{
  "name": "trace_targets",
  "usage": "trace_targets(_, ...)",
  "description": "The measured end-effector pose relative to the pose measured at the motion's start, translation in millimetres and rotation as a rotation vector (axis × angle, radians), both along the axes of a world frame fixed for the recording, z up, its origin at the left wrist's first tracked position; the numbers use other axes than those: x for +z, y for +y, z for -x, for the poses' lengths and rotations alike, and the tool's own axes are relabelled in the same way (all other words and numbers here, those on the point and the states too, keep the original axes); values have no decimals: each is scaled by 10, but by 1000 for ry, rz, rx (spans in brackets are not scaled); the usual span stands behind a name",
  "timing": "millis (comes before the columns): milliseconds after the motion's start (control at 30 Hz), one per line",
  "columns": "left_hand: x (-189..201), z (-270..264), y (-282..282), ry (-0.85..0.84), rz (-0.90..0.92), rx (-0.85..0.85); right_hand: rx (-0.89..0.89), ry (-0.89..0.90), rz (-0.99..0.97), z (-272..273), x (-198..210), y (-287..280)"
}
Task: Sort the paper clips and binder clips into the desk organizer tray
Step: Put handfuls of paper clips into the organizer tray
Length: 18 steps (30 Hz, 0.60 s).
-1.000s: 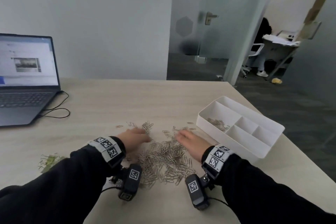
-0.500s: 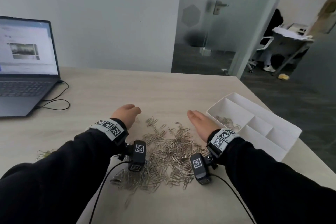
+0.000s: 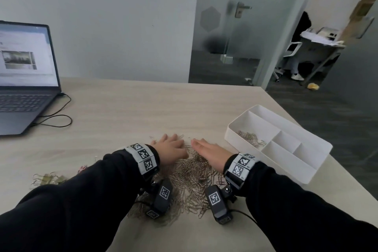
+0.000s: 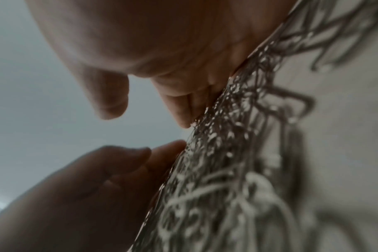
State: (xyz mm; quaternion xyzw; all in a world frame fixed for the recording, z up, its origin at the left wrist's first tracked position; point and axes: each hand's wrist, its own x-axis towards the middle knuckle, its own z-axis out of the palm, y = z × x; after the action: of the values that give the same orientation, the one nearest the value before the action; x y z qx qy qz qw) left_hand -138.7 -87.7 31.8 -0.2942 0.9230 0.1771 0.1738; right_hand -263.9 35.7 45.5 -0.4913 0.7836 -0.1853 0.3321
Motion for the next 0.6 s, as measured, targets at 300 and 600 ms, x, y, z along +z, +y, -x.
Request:
trace_targets(300,124,-163,281,298,-383,215,-5,-224,180,-17,-160,182)
trace_targets(600,311,-518,-88,589,-290,620,-383,-187,393,227,-142,492)
